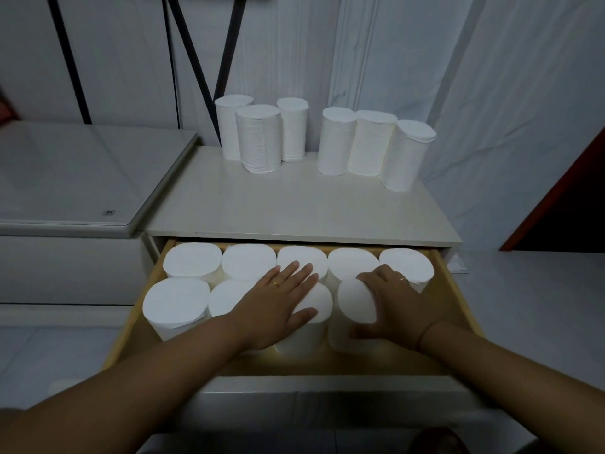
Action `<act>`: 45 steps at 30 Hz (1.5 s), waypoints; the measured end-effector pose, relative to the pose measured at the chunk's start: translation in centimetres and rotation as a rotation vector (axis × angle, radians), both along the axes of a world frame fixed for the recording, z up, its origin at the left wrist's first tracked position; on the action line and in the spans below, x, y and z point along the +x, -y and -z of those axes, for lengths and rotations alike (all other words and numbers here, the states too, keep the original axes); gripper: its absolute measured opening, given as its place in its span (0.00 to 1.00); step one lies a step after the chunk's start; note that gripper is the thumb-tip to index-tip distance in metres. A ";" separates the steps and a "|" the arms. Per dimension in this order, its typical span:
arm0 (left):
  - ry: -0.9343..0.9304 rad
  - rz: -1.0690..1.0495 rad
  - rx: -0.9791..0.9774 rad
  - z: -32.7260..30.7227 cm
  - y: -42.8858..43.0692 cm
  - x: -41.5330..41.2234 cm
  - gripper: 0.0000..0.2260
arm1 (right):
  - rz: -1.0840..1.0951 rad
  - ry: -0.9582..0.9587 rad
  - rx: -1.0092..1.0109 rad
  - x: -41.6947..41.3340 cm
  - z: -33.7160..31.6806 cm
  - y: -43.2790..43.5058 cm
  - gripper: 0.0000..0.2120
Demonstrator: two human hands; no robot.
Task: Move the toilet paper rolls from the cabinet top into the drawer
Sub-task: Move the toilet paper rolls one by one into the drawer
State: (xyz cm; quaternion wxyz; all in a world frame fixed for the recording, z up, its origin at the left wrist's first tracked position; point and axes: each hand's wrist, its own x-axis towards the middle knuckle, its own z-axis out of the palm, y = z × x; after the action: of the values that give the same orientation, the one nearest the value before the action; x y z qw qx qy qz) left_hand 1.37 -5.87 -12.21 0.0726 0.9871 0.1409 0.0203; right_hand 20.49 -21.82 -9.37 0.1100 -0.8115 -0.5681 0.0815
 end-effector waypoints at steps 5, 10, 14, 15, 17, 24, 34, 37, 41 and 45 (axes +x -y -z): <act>-0.001 0.008 0.009 0.1 -0.1 0.0 0.31 | 0.007 -0.039 0.036 -0.1 1.0 -0.2 0.38; 0.005 0.015 -0.001 -0.1 0.3 0.3 0.30 | 0.017 -0.042 0.006 0.4 1.2 0.2 0.39; -0.016 0.063 0.017 -0.2 1.2 1.1 0.30 | -0.002 0.055 0.009 0.2 1.5 0.1 0.38; -0.022 0.086 0.022 -0.2 1.4 1.4 0.30 | -0.012 0.095 0.011 0.3 1.5 0.0 0.37; -0.023 0.127 0.022 -0.2 1.7 1.9 0.30 | -0.026 0.141 0.018 0.4 1.6 -0.2 0.36; 0.010 0.142 0.007 0.0 1.6 2.2 0.29 | -0.052 0.133 -0.002 2.2 -0.7 -0.9 0.33; 0.013 0.057 0.000 0.0 0.8 3.0 0.32 | 0.335 -0.017 0.550 11.0 -8.1 -7.8 0.36; 0.013 0.050 -0.003 -0.1 0.2 3.7 0.34 | 0.438 -0.008 0.583 14.0 -9.4 -10.1 0.40; 0.017 0.045 0.008 0.1 -0.3 4.2 0.34 | 0.545 -0.037 0.560 17.3 -10.3 -12.9 0.45; 0.028 0.032 0.012 0.5 -0.1 4.1 0.31 | 0.629 -0.134 0.577 19.1 -10.5 -15.2 0.48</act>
State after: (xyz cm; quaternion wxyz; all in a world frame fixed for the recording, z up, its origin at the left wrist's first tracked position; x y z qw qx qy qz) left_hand 5.46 -5.77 -12.71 0.0691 0.9893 0.1242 0.0339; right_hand 39.62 -6.59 1.16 0.3884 -0.8740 -0.2844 -0.0657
